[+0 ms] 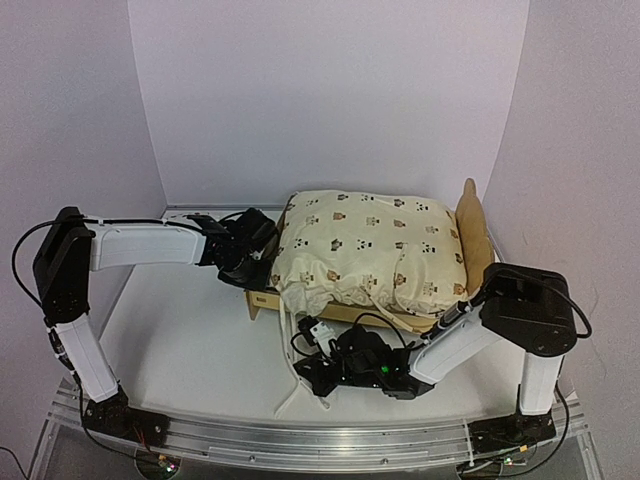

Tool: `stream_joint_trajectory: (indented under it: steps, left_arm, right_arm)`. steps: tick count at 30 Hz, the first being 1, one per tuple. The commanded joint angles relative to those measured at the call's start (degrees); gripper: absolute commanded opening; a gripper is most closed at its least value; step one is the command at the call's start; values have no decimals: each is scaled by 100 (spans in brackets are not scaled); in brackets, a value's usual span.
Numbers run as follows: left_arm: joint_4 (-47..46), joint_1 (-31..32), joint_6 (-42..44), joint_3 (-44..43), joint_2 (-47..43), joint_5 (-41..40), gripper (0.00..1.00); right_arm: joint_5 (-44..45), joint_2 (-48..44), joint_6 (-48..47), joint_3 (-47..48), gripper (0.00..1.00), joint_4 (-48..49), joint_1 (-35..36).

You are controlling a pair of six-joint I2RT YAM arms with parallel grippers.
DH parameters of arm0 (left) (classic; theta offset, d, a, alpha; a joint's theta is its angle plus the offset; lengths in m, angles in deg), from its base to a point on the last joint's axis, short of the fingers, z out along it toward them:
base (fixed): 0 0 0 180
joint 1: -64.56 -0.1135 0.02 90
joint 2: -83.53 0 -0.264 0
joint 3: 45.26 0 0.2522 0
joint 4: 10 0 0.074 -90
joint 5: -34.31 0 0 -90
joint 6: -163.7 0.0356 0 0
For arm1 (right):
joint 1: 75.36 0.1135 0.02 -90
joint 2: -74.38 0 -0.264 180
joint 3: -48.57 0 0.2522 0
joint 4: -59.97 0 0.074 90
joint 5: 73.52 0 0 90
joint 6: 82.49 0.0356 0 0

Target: Set up the pet bed

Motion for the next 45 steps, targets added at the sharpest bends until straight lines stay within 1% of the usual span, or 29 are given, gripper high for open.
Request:
stream_joint_trajectory:
  steps: [1,4,10,13,17,20,23,26,29,31,33,36,45]
  left_arm:
    - [-438,-118,266,-220,-35,-398,0]
    - [-404,-118,278,-153,-75,-323,0]
    - [-347,-118,285,-13,-267,-141,4]
    - [-348,-118,305,60,-385,-46,10]
    - [-305,-113,326,109,-513,90,18]
    - [-212,-77,328,117,-599,127,25]
    - [-113,-35,327,118,-675,126,31]
    - [51,7,310,76,-763,67,36]
    - [251,76,297,31,-865,-29,41]
    - [409,153,271,2,-941,-89,44]
    - [558,258,234,-22,-994,-167,45]
    - [706,424,132,-23,-1045,-302,46]
    - [907,926,-148,145,-1202,-420,46]
  right_arm:
    - [-313,276,367,223,0,-173,94]
    - [-15,325,402,290,1,-288,93]
    - [446,132,294,341,12,-869,93]
    - [573,-54,147,322,21,-1149,93]
    - [647,-439,-96,311,30,-1614,93]
    - [613,-717,-193,293,36,-1994,93]
    - [406,-952,-335,259,39,-2315,94]
    - [77,-1212,-690,188,40,-2545,97]
    - [-453,-1383,-983,206,40,-2897,105]
    - [-865,-1408,-1088,262,40,-3129,112]
    - [-1008,-1339,-1140,333,40,-3301,146]
    - [-1036,-1134,-1188,431,38,-3380,210]
    - [-512,-623,-1514,750,36,-3718,480]
